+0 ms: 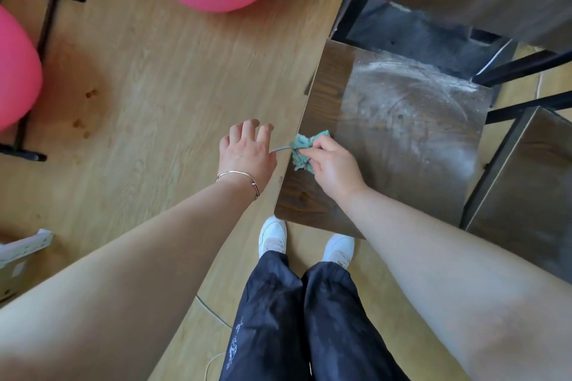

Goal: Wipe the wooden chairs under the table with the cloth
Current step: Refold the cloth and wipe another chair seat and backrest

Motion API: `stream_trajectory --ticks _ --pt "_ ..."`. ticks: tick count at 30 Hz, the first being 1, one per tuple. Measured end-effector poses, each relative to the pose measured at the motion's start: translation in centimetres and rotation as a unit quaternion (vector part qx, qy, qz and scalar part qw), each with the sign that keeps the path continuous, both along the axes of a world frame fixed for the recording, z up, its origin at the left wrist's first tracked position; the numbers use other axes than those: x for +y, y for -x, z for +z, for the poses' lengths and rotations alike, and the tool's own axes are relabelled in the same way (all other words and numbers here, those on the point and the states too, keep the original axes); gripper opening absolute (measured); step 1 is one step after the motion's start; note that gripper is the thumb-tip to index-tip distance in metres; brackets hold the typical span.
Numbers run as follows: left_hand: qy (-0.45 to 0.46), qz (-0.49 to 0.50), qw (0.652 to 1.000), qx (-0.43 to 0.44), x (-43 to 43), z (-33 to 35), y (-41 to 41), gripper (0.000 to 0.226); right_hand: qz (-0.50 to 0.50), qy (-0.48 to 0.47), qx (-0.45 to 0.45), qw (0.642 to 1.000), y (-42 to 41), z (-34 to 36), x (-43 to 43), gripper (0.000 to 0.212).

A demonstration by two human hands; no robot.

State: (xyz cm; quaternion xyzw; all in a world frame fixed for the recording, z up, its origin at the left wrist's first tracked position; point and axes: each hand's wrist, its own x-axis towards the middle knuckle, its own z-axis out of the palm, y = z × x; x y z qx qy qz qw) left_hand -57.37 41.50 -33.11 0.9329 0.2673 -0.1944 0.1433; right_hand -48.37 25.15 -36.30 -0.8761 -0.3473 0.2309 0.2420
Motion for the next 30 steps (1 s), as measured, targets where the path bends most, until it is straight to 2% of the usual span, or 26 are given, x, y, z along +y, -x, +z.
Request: stream_trajectory --ticks 4,7,9,12,14,16,18,20,22,25,30 --pt "0.003 -0.008 1.0 0.008 -1.5 0.1 2.6 0.049 0.016 0.024 0.048 0.998 4.6 0.1 -2.3 0.016" --pt "0.007 -0.011 1.0 0.01 -2.8 0.0 4.4 0.048 -0.02 0.064 0.093 0.993 7.5 0.0 -3.8 0.043" --pt "0.009 -0.007 1.0 0.01 -3.7 -0.1 5.3 0.046 -0.016 0.075 0.129 0.989 9.6 0.1 -4.4 0.052" --pt "0.012 0.001 1.0 0.008 -4.7 0.1 6.2 0.044 -0.019 0.092 0.152 0.984 11.8 1.3 -4.9 0.029" --pt "0.018 0.014 1.0 0.0 -5.2 0.2 6.7 0.044 -0.002 0.103 0.139 0.985 12.4 1.4 -5.0 0.027" --pt "0.017 0.026 0.999 -0.014 -5.3 0.3 6.7 0.043 -0.011 0.067 0.119 0.991 11.9 1.7 -4.9 0.02" --pt "0.015 0.034 0.999 -0.025 -5.1 0.4 6.2 0.042 -0.044 0.01 0.093 0.995 10.2 1.9 -4.7 0.013" --pt "0.012 0.041 0.999 -0.032 -4.7 0.4 4.8 0.041 -0.072 -0.03 0.02 0.997 6.2 1.4 -4.1 0.027" --pt "0.01 0.049 0.998 -0.039 -4.3 0.3 2.9 0.04 -0.142 -0.056 -0.01 0.988 0.7 1.2 -3.0 0.028" --pt "0.008 0.047 0.997 -0.062 -3.7 -0.1 -0.8 0.041 -0.195 -0.028 -0.024 0.98 -8.5 1.1 -0.5 0.031" --pt "0.018 0.044 0.994 -0.1 -3.1 -0.7 -6.2 0.039 -0.167 0.032 -0.062 0.983 -19.8 0.4 3.5 0.033"
